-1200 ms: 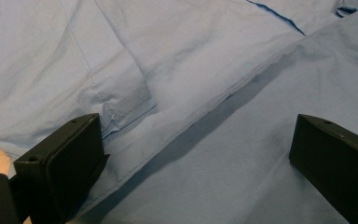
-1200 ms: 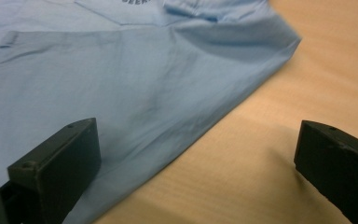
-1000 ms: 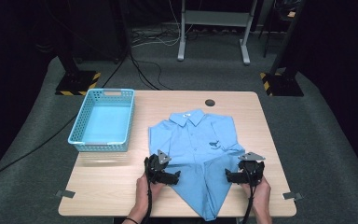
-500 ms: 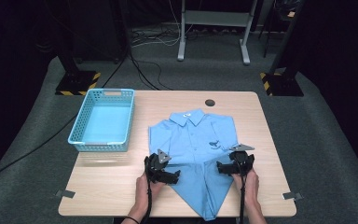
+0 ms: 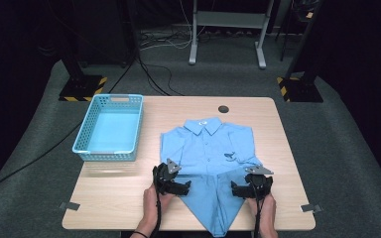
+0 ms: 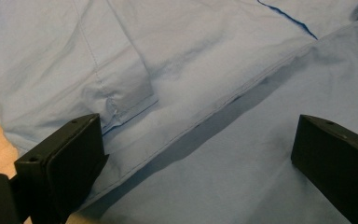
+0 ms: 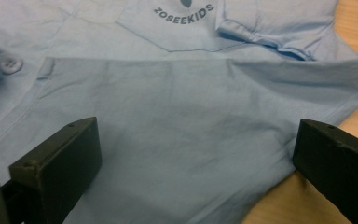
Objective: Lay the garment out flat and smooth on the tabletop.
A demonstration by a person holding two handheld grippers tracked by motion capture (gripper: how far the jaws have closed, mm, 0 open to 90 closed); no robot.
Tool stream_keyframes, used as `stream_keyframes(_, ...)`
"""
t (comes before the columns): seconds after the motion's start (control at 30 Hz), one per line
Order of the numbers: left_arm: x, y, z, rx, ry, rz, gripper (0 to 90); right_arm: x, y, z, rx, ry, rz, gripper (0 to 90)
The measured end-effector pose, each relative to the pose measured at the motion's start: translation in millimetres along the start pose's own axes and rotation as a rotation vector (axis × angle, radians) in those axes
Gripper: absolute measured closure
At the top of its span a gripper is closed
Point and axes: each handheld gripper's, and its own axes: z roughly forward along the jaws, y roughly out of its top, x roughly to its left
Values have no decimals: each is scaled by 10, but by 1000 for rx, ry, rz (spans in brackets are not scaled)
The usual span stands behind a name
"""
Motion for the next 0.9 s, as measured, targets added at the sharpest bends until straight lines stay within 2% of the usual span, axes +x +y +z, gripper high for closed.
stream_keyframes(0.47,15,-112,-113,1,-8,7,22,231,-185,-180,0,19,-18,8)
stream_keyframes(0.9,24,-178,-177,0,-19,16,22,299,-231,-228,4,34,-32,8)
